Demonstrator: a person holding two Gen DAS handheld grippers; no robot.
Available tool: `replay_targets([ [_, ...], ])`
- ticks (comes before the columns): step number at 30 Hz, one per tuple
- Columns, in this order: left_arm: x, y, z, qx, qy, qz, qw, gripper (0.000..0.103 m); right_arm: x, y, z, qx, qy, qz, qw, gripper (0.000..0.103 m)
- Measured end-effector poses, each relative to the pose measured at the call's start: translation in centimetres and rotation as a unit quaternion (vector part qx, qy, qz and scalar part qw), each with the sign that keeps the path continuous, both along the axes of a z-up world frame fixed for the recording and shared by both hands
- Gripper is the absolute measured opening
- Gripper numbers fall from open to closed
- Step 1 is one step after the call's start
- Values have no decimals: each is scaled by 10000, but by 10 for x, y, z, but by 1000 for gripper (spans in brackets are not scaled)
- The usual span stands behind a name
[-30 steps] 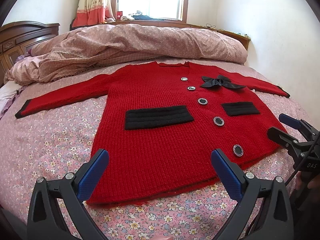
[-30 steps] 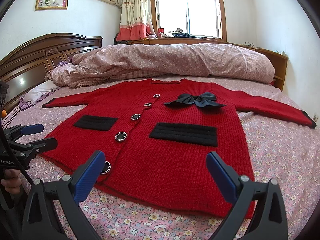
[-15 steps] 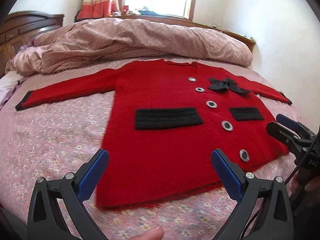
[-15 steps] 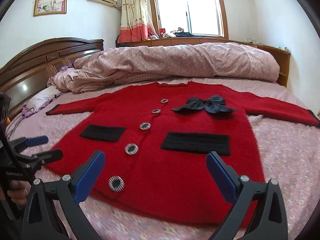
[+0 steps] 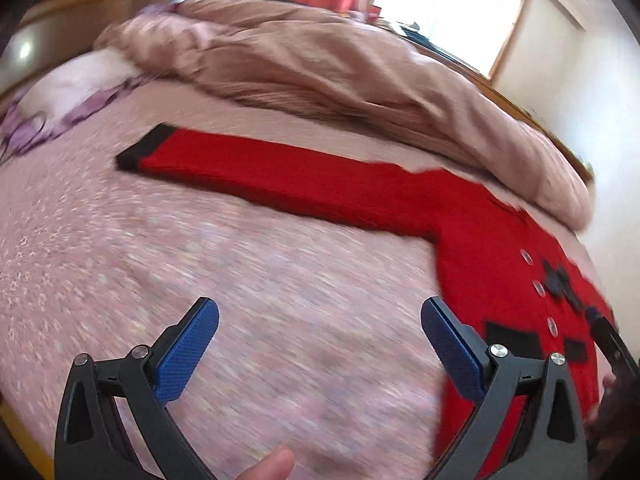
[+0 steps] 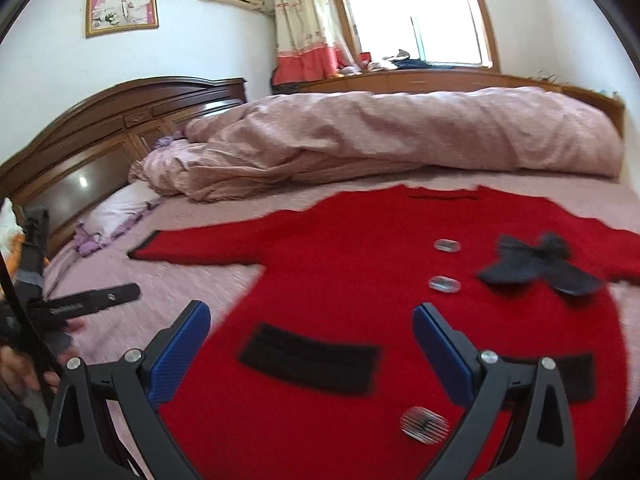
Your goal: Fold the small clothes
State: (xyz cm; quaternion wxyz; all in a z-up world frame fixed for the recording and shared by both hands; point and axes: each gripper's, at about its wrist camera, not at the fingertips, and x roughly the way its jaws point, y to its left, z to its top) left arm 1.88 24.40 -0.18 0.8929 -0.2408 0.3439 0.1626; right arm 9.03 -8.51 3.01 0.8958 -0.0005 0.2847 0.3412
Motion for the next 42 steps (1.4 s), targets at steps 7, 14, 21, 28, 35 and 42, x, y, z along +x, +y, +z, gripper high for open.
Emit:
replay_targets([
  [7,-5,88,-38,-1353,-206,813,9872,97,22,124,2,424,304,366,9980,103],
  [14,15,155,-50,-1890,-723,1143,9726,97,36,226,-6,434,459,683,9957,103],
  [21,41,212,-56,-2252,-1030,1641,9548,97,71,274,-21,582,834,568,9932,103],
  [28,67,239,-59,-2191,-1111,1672,9548,94,85,278,-45,652,972,832,9896,103],
  [35,55,257,-80,-2472,-1054,2055,9410,9,72,272,-36,594,658,1162,9893,103],
  [42,47,247,-62,-2775,-1369,2289,9230,4,68,231,-21,603,407,1103,9912,103],
])
